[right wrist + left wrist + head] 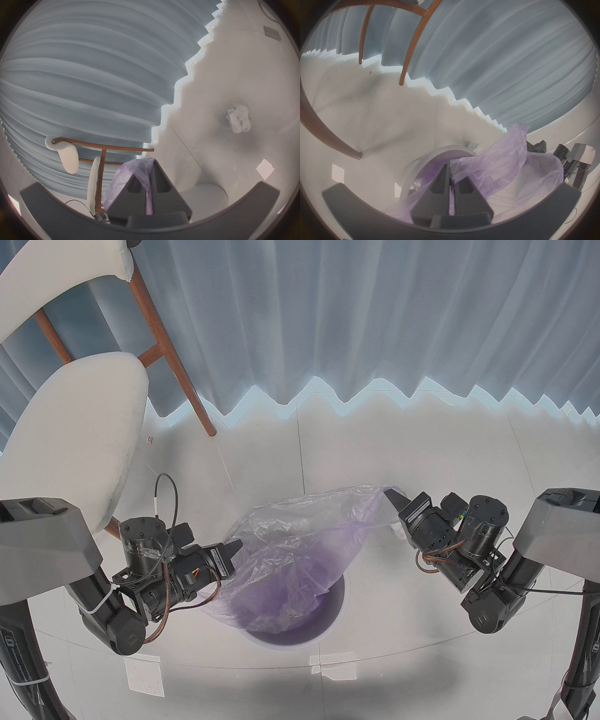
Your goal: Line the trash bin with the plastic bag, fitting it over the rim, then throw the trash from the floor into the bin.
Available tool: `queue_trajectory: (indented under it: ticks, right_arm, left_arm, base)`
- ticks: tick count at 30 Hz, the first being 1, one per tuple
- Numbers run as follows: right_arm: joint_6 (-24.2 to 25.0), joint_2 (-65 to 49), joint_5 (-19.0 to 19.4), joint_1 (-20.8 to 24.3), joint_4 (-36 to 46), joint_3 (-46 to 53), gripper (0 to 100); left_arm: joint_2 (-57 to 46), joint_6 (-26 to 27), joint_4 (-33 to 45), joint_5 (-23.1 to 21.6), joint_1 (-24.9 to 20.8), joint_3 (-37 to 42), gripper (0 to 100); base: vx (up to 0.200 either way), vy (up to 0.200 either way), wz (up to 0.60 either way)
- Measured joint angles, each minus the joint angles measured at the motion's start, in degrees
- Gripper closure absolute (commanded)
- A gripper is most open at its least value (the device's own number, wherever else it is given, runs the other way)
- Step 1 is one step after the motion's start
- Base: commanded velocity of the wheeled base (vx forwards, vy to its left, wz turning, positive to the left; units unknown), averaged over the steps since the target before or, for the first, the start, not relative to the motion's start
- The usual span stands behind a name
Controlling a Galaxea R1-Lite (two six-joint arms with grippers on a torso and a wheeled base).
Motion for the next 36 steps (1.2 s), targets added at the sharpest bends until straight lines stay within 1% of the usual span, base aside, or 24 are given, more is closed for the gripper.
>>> queue_trajectory:
  ticks: [8,12,16,26,28,32,36]
  right_arm:
    - [-0.1,2.6,0.0,1.5,0.0,-1.4,100]
    - [-0.1,4.1,-0.5,1.8,0.0,-3.3,100]
    - [-0.1,5.8,-1.0,1.8,0.0,-5.7,100]
    - [0.0,8.6,-1.5,1.5,0.0,-7.7,100]
    - [0.0,9.1,-1.8,1.5,0.0,-7.9,100]
    - [0.0,10.1,-2.0,1.5,0.0,-8.2,100]
    - [-0.1,11.1,-2.1,1.4,0.0,-8.6,100]
  left_arm:
    - [1.7,-0.2,0.1,-0.1,2.2,-1.9,100]
    - [2.1,-3.2,0.2,-0.1,3.0,-3.0,100]
    - [2.8,-4.5,0.9,0.0,3.8,-4.3,100]
    - [5.6,-4.7,1.0,1.2,5.7,-7.6,100]
    - [6.4,-4.8,1.0,1.6,5.9,-8.2,100]
    - [8.0,-4.8,0.6,4.1,5.9,-9.7,100]
    - [9.2,-4.7,0.5,4.7,5.9,-10.5,100]
  base:
    - [0.000,0.000,0.00]
    - [0.000,0.000,0.00]
    - [0.000,0.000,0.00]
    - [0.000,0.000,0.00]
    - [0.000,0.000,0.00]
    - [0.000,0.000,0.00]
    - [0.000,0.000,0.00]
